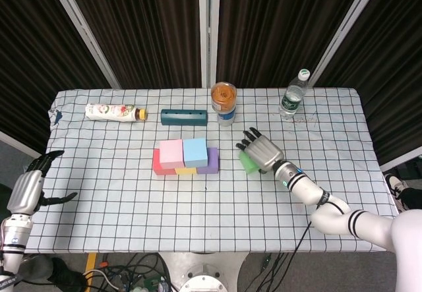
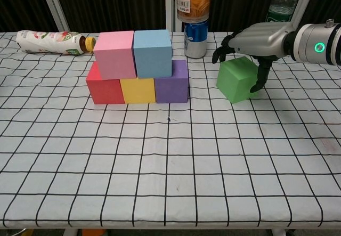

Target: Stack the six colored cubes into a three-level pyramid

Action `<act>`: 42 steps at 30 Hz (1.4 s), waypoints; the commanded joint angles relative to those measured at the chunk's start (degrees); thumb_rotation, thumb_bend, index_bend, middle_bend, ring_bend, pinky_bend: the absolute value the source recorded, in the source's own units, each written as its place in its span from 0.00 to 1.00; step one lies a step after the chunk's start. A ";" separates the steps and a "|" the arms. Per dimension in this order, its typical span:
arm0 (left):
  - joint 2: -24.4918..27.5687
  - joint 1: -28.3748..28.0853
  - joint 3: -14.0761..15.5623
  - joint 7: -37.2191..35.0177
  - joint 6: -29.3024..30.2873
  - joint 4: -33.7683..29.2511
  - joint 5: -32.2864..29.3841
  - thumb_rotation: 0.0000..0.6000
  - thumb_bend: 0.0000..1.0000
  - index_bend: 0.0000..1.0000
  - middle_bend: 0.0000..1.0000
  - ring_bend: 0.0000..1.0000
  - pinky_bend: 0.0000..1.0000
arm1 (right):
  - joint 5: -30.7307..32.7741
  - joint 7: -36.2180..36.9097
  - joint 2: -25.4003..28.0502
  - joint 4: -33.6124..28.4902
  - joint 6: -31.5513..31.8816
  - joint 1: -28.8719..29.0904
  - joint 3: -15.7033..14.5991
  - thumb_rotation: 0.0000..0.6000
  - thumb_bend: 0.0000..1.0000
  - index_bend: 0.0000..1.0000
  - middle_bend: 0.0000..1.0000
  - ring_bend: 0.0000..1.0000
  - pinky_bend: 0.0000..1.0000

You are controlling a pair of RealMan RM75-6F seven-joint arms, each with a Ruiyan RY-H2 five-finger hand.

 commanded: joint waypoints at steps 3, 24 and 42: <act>0.10 0.18 0.06 -0.06 0.04 -0.19 0.00 1.00 0.00 0.15 0.12 0.09 0.11 | -7.60 7.83 -1.55 3.92 3.53 -0.95 -1.65 1.00 0.00 0.23 0.23 0.00 0.00; 0.90 0.40 0.26 -0.36 -0.58 -1.55 0.04 1.00 0.00 0.15 0.12 0.09 0.11 | -20.48 24.51 -2.86 15.05 13.42 -2.68 -5.30 1.00 0.00 0.21 0.26 0.00 0.00; 2.20 0.67 -0.01 0.24 0.05 -3.16 0.36 1.00 0.00 0.15 0.12 0.09 0.11 | -5.21 12.48 16.80 -18.08 13.24 -4.83 5.08 1.00 0.03 0.25 0.50 0.14 0.00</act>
